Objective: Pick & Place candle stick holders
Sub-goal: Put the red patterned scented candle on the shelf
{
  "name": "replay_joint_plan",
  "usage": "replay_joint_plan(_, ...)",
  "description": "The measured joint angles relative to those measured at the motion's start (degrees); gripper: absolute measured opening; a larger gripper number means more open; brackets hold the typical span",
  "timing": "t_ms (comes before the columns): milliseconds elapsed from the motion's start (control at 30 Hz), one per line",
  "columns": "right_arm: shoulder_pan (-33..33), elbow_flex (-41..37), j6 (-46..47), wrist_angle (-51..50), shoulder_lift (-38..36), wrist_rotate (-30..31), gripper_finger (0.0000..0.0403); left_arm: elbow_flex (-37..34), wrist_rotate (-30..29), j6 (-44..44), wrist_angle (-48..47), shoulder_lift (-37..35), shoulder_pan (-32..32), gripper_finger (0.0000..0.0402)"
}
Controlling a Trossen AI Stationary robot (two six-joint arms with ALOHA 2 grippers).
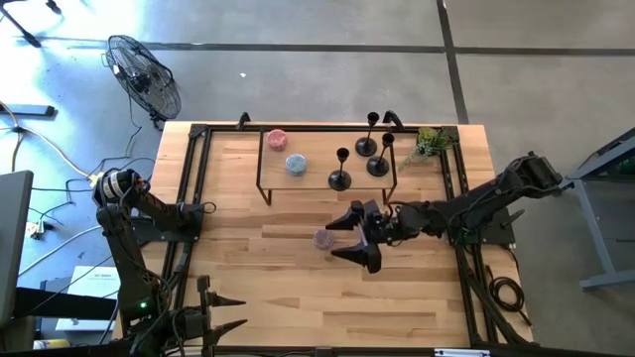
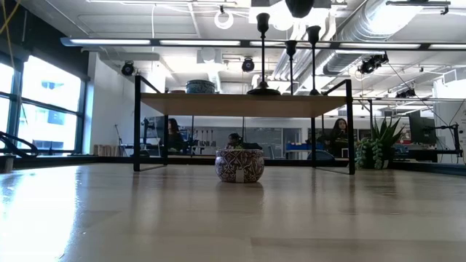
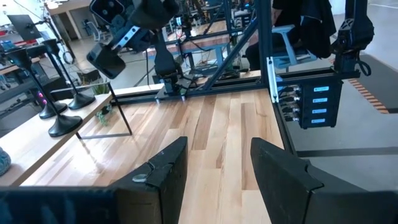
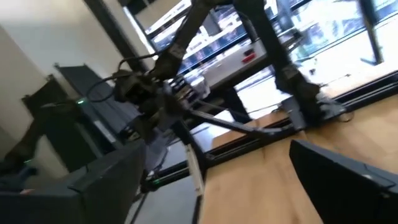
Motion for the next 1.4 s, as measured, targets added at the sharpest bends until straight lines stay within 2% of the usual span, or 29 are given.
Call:
replay_joint_plan(267,0.0,0.0,-4.7,-0.3,0.0,2.7,0.0366,0.0,1.2,-0.4,0.0,0.0,0.0,0.0172)
replay_joint_plan(500,0.0,0.0,-5.5,-1.1,0.0,3.0,0.0369,0.0,0.5,-0.6,-1.1,0.0,0.0,0.0172)
replay_joint_plan(633,0.0,0.0,-0.7,4.1,0.0,7.0,0.0369,0.0,0.6,-2.0,-1.2,0.0,0.0,0.0172)
replay_joint_plan(733,0.0,0.7,-7.6,2.7,-1.1,4.4,0.0369,0.0,0.6,-2.1,-1.3,0.0,0.0,0.0172)
replay_joint_plan(800,0.9,2.5,-13.5,-3.2,-2.0,1.5,0.0369,0.0,0.5,-2.1,-1.7,0.0,0.0,0.0172)
replay_joint_plan(867,2.4,5.4,-16.3,-11.0,-2.1,3.2,0.0369,0.0,-0.1,-2.1,-2.7,0.0,0.0,0.0172)
replay_joint_plan(1067,7.7,20.2,-19.6,-45.0,-0.1,23.8,0.0369,0.0,-0.2,-2.1,-2.8,0.0,0.0,0.0172)
replay_joint_plan(1133,9.0,24.9,-18.1,-53.7,1.4,27.1,0.0370,0.0,0.4,-2.3,-2.6,0.0,0.0,0.0172)
replay_joint_plan(1267,10.3,31.8,-12.9,-65.0,3.6,27.7,0.0369,0.0,1.0,-2.4,-2.5,0.0,0.0,0.0172)
replay_joint_plan(1400,10.5,34.6,-9.0,-72.1,6.1,27.5,0.0370,0.0,1.0,-3.1,-2.6,0.0,0.0,0.0172)
